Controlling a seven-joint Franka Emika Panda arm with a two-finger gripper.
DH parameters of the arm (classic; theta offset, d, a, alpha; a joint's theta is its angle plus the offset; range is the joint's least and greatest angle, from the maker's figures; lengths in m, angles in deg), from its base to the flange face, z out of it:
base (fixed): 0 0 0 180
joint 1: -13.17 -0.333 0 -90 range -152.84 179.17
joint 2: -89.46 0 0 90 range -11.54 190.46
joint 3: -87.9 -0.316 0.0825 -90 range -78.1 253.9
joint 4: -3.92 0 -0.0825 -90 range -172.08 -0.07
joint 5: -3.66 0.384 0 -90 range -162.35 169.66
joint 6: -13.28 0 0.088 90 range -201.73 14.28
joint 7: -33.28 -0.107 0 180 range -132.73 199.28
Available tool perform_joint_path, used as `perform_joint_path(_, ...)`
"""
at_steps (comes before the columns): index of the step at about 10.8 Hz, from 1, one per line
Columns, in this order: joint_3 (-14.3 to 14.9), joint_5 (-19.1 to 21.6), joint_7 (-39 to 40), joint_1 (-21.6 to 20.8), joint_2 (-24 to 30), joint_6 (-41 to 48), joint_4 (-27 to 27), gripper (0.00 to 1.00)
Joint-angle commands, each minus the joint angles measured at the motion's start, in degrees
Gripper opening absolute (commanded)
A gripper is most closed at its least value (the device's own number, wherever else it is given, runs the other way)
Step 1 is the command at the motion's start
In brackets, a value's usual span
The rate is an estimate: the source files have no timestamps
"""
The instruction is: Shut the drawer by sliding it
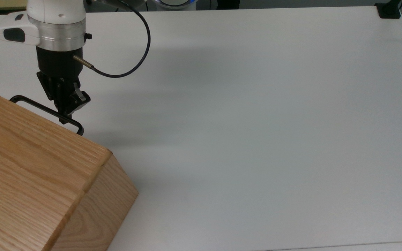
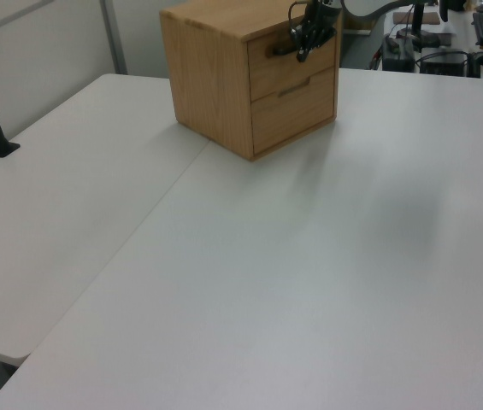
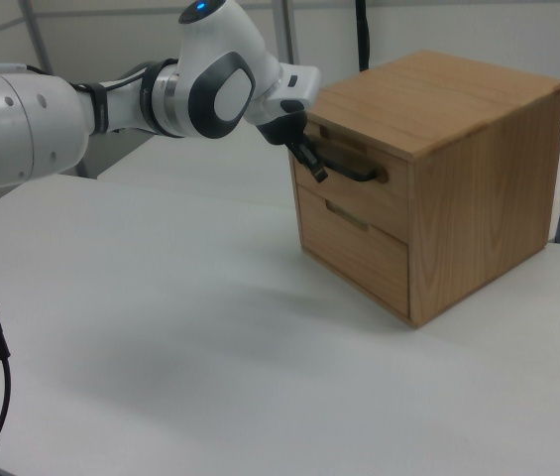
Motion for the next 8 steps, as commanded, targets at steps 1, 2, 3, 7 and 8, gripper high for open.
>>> perform_joint_path(1, 0.2, -1.4, -0.8, 0.2, 1.0, -2.2, 0.6, 0.05)
perform_joint_path(2, -0.4, -1.8, 0.9, 0.2, 3.2, 2.3, -1.3, 0.05)
perform_joint_path(3, -0.8, -1.9, 4.2, -0.1, 5.5, 9.0, -2.1, 0.05)
perform_joint_path(7, -6.4, -1.1, 11.1, 0.0, 13.2, 33.1, -2.6, 0.07)
perform_joint_path(8, -6.9, -0.4, 11.0, -0.3, 14.7, 36.6, -2.7, 0.19)
